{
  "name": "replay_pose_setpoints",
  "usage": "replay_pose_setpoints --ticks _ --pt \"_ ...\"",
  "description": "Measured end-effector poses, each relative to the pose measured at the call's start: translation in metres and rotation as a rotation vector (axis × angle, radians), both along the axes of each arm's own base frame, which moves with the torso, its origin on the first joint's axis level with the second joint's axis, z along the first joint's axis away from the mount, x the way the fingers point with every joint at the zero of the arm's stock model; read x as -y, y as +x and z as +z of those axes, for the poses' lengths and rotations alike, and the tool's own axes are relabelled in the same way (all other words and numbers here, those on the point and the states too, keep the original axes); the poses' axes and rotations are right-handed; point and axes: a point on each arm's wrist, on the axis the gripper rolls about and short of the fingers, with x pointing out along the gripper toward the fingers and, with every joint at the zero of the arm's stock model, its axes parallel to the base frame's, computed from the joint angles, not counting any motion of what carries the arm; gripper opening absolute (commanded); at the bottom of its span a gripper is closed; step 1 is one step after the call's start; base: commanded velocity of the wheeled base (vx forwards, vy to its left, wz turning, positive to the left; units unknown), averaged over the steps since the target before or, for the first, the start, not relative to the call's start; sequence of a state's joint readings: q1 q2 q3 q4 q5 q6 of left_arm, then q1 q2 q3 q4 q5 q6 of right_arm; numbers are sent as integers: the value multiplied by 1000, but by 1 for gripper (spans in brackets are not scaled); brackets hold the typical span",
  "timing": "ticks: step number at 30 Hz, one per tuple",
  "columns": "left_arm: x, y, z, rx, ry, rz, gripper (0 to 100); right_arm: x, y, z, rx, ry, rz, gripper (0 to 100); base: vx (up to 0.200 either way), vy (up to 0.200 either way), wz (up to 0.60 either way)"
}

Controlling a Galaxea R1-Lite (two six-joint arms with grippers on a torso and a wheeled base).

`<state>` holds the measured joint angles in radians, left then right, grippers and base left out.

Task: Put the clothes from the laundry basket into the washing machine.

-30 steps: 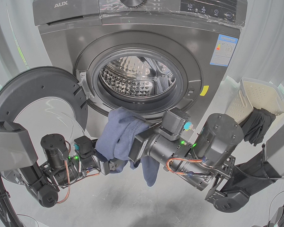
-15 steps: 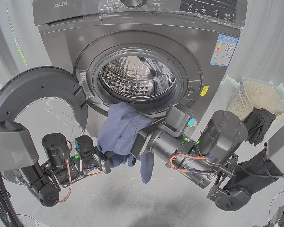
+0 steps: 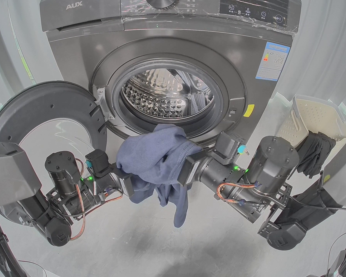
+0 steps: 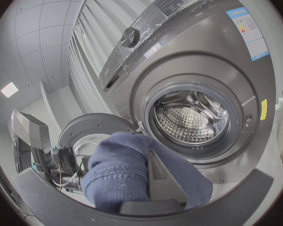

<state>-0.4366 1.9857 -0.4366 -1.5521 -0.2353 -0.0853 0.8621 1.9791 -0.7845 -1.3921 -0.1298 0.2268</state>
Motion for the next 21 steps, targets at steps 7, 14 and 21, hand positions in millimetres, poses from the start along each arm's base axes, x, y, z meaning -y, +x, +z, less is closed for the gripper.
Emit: replay_pose_setpoints --ticks 7,14,21 --pt "1 0 11 31 -30 0 0 -2 4 -21 -42 -53 -7 0 0 0 0" --pt "4 -4 23 60 -62 -11 0 -6 8 -35 -65 -82 -7 100 0 0 0" --pt "5 -6 30 76 -80 -16 0 2 3 -54 -117 -147 -9 100 0 0 0"
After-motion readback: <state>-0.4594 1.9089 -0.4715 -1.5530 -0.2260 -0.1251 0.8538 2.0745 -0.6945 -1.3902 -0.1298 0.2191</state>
